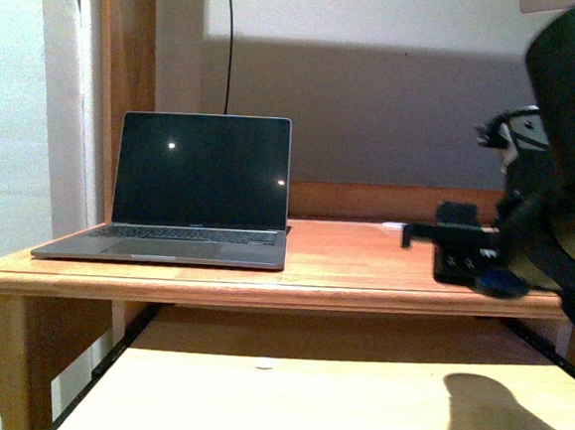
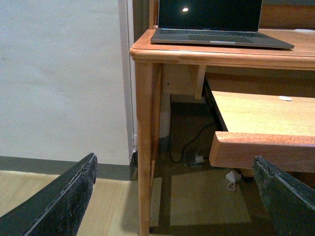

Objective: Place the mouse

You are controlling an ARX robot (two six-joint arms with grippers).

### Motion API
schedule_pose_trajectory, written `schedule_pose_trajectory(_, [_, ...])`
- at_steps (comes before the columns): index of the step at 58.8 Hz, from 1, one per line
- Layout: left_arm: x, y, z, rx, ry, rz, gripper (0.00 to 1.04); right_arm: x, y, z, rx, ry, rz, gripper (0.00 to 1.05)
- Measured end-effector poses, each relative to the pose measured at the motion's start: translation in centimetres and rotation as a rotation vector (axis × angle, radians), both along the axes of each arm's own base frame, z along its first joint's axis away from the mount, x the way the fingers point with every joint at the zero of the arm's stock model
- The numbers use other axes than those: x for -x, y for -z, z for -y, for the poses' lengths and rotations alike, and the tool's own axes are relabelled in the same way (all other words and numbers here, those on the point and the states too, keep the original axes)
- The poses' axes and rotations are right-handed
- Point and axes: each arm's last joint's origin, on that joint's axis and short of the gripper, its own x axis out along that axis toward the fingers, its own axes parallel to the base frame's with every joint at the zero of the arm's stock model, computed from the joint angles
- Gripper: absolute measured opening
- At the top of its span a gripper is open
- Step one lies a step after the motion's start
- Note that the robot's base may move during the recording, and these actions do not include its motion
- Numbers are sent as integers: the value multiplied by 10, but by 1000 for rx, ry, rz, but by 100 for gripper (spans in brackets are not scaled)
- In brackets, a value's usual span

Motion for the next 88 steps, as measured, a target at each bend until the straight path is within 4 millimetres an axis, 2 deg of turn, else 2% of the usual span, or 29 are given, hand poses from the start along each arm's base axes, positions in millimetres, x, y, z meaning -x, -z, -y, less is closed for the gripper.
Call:
schedule_pose_trajectory(5, [0, 0, 0, 0, 0, 0, 97, -19, -12, -17, 3, -11, 10, 55])
schedule_pose_trajectory(12, [0, 0, 0, 0, 0, 0, 97, -49, -17, -41, 42, -16, 8, 55])
schedule_pose_trajectory(19, [0, 0, 0, 0, 0, 0, 97, -88, -7, -61, 151, 36, -6, 55])
schedule_pose_trajectory(24, [0, 0, 0, 0, 0, 0, 97, -109, -2, -72, 207, 57, -6, 55])
schedule_pose_trajectory(28, [0, 0, 0, 0, 0, 0, 97, -119, -1, -78, 217, 58, -9, 55])
schedule_pose_trajectory(41, [0, 0, 0, 0, 0, 0, 97, -131, 6, -103, 224, 38, -8, 55])
schedule_pose_trajectory(51, [0, 0, 0, 0, 0, 0, 97, -135, 24, -124, 243, 13, -27, 55])
schedule_pose_trajectory(66, [0, 0, 0, 0, 1, 0, 97, -140, 26, -129, 255, 42, -23, 56])
schedule_pose_trajectory(83, [0, 0, 0, 0, 0, 0, 97, -146, 32, -120, 208, 40, 12, 98])
schedule_pose_trajectory(88, [0, 0, 0, 0, 0, 0, 97, -142, 30, -111, 184, 24, 15, 97])
